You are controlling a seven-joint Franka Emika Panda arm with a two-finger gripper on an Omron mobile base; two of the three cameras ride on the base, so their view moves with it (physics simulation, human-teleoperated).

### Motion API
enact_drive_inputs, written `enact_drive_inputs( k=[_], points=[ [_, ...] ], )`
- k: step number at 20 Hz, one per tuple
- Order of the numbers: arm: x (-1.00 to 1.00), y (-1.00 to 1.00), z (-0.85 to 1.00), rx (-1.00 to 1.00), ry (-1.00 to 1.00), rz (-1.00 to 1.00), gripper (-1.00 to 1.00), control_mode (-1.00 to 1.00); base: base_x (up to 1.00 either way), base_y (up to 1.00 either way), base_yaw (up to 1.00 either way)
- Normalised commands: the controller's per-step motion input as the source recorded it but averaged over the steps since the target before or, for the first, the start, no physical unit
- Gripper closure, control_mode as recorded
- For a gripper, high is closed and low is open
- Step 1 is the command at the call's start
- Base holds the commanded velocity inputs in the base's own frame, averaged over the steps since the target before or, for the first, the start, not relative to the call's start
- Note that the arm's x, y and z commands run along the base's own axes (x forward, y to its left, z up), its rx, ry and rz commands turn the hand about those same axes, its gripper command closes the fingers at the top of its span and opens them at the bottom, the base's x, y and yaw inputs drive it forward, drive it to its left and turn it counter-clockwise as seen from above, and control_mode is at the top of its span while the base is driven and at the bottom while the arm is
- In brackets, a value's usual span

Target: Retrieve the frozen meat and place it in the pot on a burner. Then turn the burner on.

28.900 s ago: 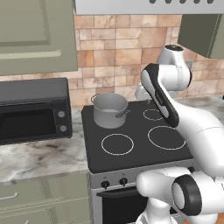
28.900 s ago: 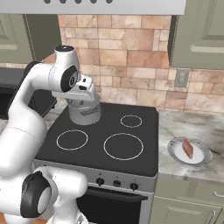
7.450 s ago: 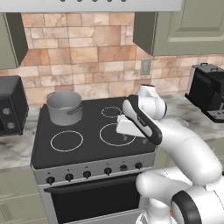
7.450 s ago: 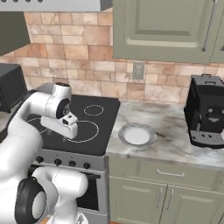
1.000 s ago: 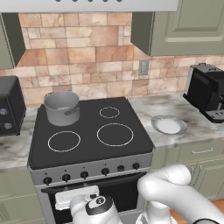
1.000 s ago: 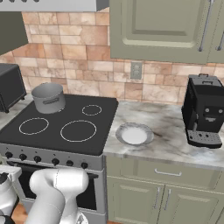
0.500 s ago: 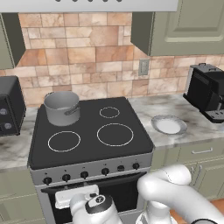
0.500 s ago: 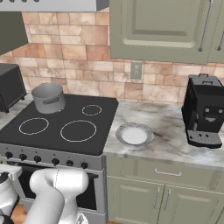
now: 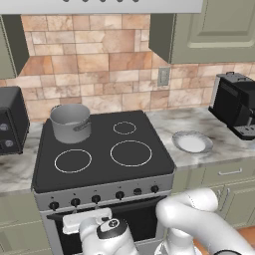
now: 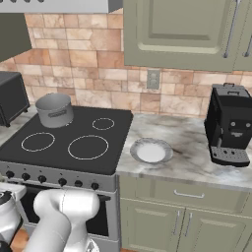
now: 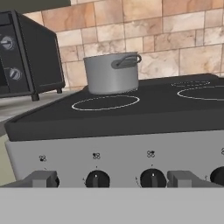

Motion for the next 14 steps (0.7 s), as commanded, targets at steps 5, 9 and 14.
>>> enact_drive_inputs(
  k=[5,9,14],
  points=[
    [0.06,0.0,0.0,0.0,0.0,0.0,-1.0,-1.0,0.0,0.0,0.0],
    [0.06,0.0,0.0,0.0,0.0,-0.01,-1.0,-1.0,0.0,0.0,0.0],
    [0.16,0.09,-0.09,0.0,0.0,-0.01,-1.0,-1.0,0.0,0.0,0.0]
  ],
)
